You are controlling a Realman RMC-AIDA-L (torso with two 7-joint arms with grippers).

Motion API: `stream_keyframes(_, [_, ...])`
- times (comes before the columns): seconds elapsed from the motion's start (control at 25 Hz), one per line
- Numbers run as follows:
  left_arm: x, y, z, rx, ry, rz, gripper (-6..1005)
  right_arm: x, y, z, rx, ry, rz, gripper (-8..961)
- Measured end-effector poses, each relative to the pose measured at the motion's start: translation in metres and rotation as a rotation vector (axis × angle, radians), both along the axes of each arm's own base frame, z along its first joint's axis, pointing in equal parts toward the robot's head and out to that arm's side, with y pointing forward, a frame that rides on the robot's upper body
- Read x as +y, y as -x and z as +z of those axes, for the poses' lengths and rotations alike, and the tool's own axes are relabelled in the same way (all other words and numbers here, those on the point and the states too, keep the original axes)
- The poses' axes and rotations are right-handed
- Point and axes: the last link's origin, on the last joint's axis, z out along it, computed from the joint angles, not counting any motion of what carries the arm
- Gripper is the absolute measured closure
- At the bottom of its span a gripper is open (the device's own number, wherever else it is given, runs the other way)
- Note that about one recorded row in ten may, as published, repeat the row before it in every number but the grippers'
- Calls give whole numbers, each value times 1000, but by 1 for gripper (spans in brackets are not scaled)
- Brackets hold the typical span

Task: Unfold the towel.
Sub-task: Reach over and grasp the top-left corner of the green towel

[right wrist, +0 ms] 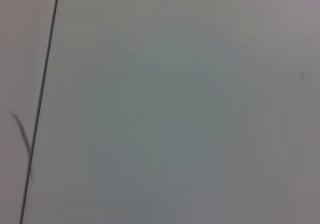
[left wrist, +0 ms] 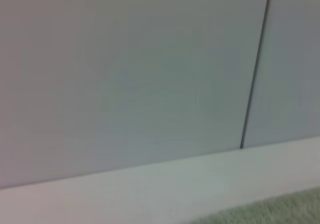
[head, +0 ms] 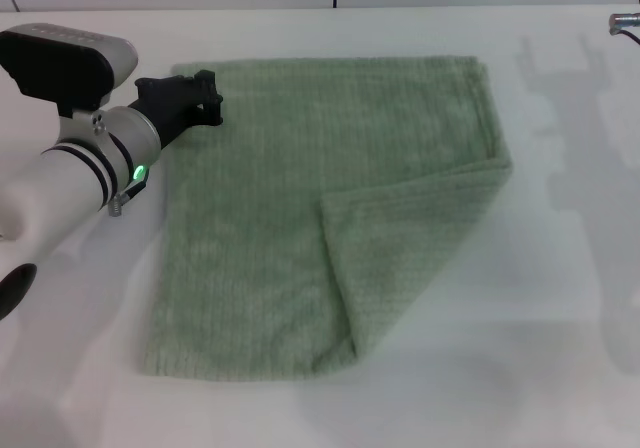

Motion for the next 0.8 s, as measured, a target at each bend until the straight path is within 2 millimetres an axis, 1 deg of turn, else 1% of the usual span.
stream_keyframes(0.4, [5, 1, -5, 61, 38, 46, 1001, 4, 3, -3, -2, 25, -1, 174])
stream_keyframes(0.8, [7, 5, -5, 90, 48, 80, 1001, 6, 6, -5, -4, 34, 4, 175])
